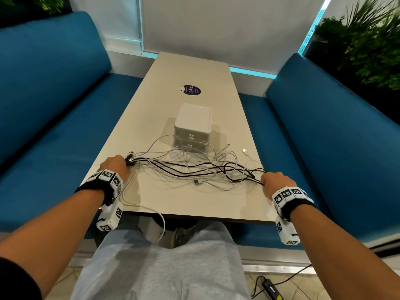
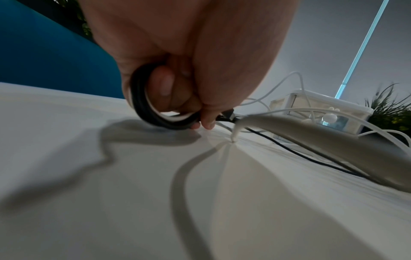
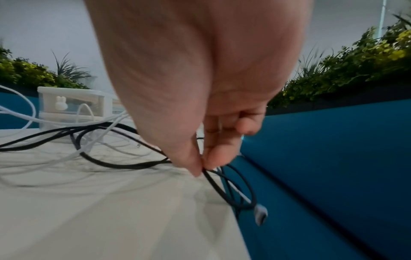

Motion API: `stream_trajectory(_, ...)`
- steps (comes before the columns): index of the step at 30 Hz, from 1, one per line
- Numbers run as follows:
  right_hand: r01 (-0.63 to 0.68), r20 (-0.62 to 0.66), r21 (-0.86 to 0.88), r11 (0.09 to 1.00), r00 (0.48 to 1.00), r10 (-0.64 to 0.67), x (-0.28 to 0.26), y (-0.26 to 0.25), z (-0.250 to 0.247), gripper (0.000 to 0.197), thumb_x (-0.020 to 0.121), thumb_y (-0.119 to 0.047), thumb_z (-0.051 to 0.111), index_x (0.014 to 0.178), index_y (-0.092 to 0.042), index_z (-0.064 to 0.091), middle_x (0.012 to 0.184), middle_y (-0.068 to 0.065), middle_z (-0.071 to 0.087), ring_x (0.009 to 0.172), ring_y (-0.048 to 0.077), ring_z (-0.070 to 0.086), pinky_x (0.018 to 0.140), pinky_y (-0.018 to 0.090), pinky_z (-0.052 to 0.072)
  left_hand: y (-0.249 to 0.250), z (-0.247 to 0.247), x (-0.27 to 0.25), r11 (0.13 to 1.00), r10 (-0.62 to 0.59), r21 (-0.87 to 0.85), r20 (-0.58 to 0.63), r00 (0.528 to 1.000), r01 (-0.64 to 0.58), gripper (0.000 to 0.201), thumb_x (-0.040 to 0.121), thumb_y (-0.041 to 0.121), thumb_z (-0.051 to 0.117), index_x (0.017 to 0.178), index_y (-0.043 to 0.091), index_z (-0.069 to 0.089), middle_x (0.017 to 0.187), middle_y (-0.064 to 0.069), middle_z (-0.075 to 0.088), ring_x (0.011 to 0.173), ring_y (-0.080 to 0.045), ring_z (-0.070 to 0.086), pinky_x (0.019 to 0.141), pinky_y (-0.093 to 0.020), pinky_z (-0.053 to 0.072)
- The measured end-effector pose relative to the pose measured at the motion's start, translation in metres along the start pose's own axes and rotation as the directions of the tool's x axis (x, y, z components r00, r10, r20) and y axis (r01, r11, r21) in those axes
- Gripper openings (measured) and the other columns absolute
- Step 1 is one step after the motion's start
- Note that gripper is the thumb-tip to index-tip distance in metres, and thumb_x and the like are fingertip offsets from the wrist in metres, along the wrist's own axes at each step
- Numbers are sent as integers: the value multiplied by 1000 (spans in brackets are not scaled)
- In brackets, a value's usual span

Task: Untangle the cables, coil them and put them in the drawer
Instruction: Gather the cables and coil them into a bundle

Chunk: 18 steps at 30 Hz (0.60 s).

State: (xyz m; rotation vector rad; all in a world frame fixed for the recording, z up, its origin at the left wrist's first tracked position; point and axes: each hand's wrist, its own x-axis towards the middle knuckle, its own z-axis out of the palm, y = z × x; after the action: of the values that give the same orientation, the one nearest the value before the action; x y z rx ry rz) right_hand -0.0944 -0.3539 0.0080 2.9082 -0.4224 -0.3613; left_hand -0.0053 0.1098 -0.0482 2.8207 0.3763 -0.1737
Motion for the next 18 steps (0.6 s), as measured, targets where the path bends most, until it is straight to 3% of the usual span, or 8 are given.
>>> stream_trajectory(3, -126, 21, -155, 980, 991, 130, -7, 16, -2, 8, 90, -15, 50, 95, -18, 55, 81, 0, 50, 76, 22, 54, 67, 32, 45, 0, 0, 1, 1000, -1, -11, 2, 1000, 1, 33, 91, 37, 61, 73, 9, 54, 68, -11, 55, 65, -32, 57, 58, -31, 45)
stream_trajectory(6, -229, 4, -144, 963, 973, 232, -12, 34, -3, 6, 89, -12, 53, 87, -17, 55, 74, 0, 50, 74, 20, 57, 62, 31, 43, -1, 1, 1, 1000, 10, -12, 2, 1000, -10, 36, 90, 40, 62, 72, 11, 53, 67, -10, 54, 62, -30, 55, 58, -31, 44)
stream_trajectory(8, -230, 6, -62, 971, 973, 231, -9, 40, 0, 11, 89, -12, 55, 99, -14, 57, 88, 4, 59, 85, 24, 62, 65, 32, 46, 0, 0, 0, 1000, 13, -4, 1, 1000, -13, 38, 90, 43, 63, 73, 10, 54, 67, -10, 54, 60, -29, 54, 58, -31, 44)
stream_trajectory(10, -199, 24, 68, 978, 980, 197, -4, 37, 5, 32, 89, -15, 57, 119, -11, 47, 115, 10, 56, 102, 30, 61, 75, 38, 49, 1, -1, -1, 1000, 13, 4, 4, 1000, -13, 38, 90, 43, 62, 75, 9, 56, 67, -11, 55, 59, -29, 53, 57, -31, 44)
stream_trajectory(11, -175, -6, 140, 975, 984, 177, -2, 32, 7, 36, 89, -16, 57, 123, -11, 44, 122, 11, 51, 103, 32, 60, 76, 40, 49, 2, -1, -2, 1000, 13, 4, 7, 1000, -13, 38, 90, 43, 62, 75, 9, 56, 68, -11, 56, 60, -29, 54, 57, -31, 44)
stream_trajectory(13, -85, -130, 286, 954, 983, 126, -2, 17, 9, 23, 92, -18, 51, 114, -14, 49, 120, 10, 45, 93, 32, 58, 74, 40, 48, 2, -2, -3, 1000, 12, 1, 7, 1000, -12, 38, 90, 42, 62, 73, 9, 54, 68, -12, 56, 61, -30, 55, 58, -31, 45)
stream_trajectory(15, 24, -178, 374, 927, 983, 46, -3, 1, 10, 17, 94, -37, 48, 97, -21, 53, 108, 5, 52, 84, 27, 56, 73, 38, 47, 2, -3, -4, 1000, 8, 13, 6, 1000, -8, 38, 90, 41, 62, 71, 10, 52, 67, -11, 54, 62, -31, 55, 58, -31, 45)
stream_trajectory(18, 35, 10, 308, 951, 999, -40, -7, -18, 9, 43, 86, -66, 50, 88, -24, 58, 91, 0, 59, 81, 22, 60, 69, 34, 49, 5, -4, -6, 1000, 12, 16, 8, 1000, -12, 38, 91, 39, 62, 71, 9, 51, 67, -11, 53, 62, -31, 54, 59, -32, 44)
